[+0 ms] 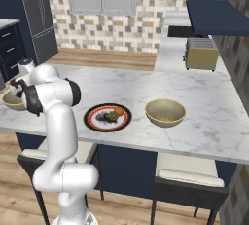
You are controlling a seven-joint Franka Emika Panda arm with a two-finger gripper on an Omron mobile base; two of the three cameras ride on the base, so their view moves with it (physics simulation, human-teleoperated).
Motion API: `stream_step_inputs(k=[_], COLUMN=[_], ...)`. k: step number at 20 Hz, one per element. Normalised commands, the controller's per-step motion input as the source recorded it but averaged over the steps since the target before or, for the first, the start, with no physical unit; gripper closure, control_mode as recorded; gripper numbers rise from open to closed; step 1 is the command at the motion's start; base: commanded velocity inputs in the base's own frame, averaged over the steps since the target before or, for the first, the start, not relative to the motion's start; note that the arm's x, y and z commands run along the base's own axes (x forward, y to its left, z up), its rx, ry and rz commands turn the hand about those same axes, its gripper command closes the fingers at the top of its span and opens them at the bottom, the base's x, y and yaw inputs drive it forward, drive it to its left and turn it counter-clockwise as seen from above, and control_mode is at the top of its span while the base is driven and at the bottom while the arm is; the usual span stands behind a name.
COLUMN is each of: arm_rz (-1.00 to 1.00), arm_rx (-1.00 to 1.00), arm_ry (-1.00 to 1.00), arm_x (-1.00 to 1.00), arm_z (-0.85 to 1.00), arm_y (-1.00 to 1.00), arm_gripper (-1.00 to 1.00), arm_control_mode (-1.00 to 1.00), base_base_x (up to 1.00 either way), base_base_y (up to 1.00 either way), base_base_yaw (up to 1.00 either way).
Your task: Take the fruits from the plate on the dining counter and place two fruits in each bowl.
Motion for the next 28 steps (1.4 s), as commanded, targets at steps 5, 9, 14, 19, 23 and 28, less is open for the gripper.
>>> stream_step_inputs(k=[5,9,14,19,23,28], arm_rz=[0.00,0.00,0.00,0.00,0.00,0.00], arm_rx=[0.00,0.00,0.11,0.01,0.00,0.00], arm_ry=[-0.01,-0.02,0.01,0.02,0.03,0.01], arm_x=[0.57,-0.06,-0.09,0.00,0.05,0.04], arm_z=[-0.05,0.07,-0.13,-0.57,-0.28,-0.03], arm_y=[0.45,0.03,0.16,0.00,0.00,0.00], arm_gripper=[1.00,1.00,1.00,1.00,1.00,1.00], arm_control_mode=[-1.00,-1.00,-1.00,-1.00,-1.00,-1.00], base_base_x=[0.00,0.00,0.00,0.00,0.00,0.00], base_base_y=[0.00,0.00,0.00,0.00,0.00,0.00], base_base_yaw=[0.00,0.00,0.00,0.00,0.00,0.00])
